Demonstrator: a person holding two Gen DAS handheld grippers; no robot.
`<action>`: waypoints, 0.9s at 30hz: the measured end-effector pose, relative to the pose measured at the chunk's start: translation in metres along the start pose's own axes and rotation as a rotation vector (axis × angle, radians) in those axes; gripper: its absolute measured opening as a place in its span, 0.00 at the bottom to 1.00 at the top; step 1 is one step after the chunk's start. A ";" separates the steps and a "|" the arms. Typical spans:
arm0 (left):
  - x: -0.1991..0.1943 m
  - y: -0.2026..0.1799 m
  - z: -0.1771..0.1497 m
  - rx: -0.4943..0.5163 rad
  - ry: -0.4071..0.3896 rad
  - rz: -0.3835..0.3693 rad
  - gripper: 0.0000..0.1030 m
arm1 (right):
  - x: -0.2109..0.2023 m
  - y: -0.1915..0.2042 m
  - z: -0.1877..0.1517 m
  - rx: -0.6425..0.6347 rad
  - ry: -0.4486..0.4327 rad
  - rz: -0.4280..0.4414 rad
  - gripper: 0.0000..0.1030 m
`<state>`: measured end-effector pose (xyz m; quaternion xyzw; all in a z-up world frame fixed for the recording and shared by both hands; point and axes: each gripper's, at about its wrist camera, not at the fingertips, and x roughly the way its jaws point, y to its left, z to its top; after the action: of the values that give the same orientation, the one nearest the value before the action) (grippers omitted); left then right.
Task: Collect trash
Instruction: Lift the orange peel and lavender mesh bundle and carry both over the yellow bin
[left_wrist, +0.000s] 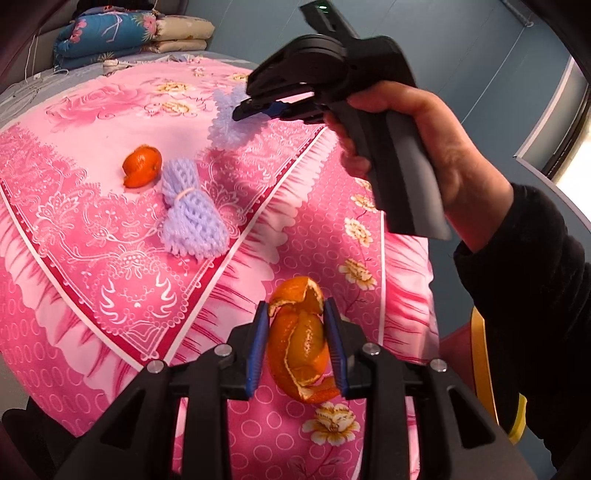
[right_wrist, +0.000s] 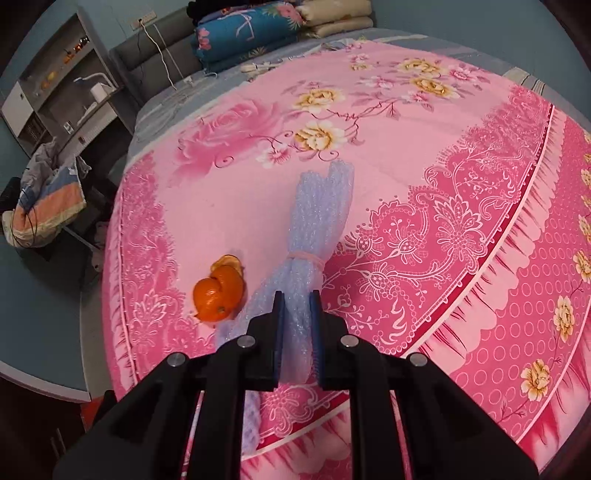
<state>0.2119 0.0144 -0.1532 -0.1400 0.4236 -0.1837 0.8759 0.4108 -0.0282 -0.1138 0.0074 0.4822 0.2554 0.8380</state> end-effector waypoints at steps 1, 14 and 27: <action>-0.003 -0.001 0.000 0.002 -0.005 0.002 0.27 | -0.010 0.002 -0.002 -0.004 -0.012 0.005 0.13; -0.054 -0.006 0.006 -0.004 -0.115 0.021 0.27 | -0.109 0.010 -0.039 0.001 -0.124 0.030 0.13; -0.110 -0.051 0.000 0.101 -0.232 0.027 0.27 | -0.191 -0.008 -0.107 0.096 -0.224 0.047 0.13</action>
<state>0.1386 0.0176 -0.0570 -0.1106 0.3114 -0.1754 0.9274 0.2499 -0.1437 -0.0197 0.0872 0.3971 0.2491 0.8790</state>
